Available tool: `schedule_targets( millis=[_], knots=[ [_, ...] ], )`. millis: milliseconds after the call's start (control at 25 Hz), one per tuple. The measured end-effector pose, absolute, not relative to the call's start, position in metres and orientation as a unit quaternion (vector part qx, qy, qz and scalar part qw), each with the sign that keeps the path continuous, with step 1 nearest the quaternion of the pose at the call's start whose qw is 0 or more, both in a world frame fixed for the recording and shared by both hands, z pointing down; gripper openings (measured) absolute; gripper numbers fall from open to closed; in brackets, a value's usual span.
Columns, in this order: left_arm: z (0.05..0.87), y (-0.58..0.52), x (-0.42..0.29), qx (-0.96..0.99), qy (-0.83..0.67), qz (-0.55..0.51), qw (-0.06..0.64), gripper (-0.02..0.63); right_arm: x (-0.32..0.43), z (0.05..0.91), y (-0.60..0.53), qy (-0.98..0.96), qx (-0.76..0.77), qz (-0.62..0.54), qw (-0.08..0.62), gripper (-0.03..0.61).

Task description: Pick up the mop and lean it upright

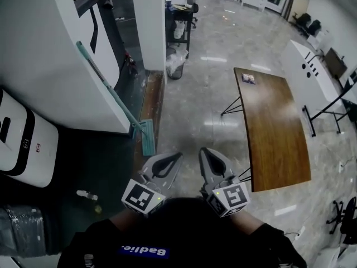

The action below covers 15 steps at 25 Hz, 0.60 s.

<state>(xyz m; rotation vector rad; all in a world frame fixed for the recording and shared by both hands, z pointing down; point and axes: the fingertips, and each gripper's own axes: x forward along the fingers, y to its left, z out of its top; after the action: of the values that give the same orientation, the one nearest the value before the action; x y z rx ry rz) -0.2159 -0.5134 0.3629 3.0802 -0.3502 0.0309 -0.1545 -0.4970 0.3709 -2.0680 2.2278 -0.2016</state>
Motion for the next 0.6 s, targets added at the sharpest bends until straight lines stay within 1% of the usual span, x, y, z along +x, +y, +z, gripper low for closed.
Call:
schedule_targets(
  millis=[120, 320, 600],
  knots=[
    [0.364, -0.506, -0.21, 0.993, -0.118, 0.016, 0.006, 0.02, -0.15, 0.373, -0.489, 0.739, -0.669, -0.061, 0.05, 0.003],
    [0.364, -0.494, -0.204, 0.991, -0.126, 0.012, 0.038, 0.02, -0.148, 0.378, -0.481, 0.748, -0.657, -0.077, 0.057, 0.003],
    [0.361, -0.486, -0.203, 0.991, -0.129, 0.015, 0.038, 0.02, -0.145, 0.38, -0.475, 0.752, -0.651, -0.077, 0.062, 0.003]
  ],
)
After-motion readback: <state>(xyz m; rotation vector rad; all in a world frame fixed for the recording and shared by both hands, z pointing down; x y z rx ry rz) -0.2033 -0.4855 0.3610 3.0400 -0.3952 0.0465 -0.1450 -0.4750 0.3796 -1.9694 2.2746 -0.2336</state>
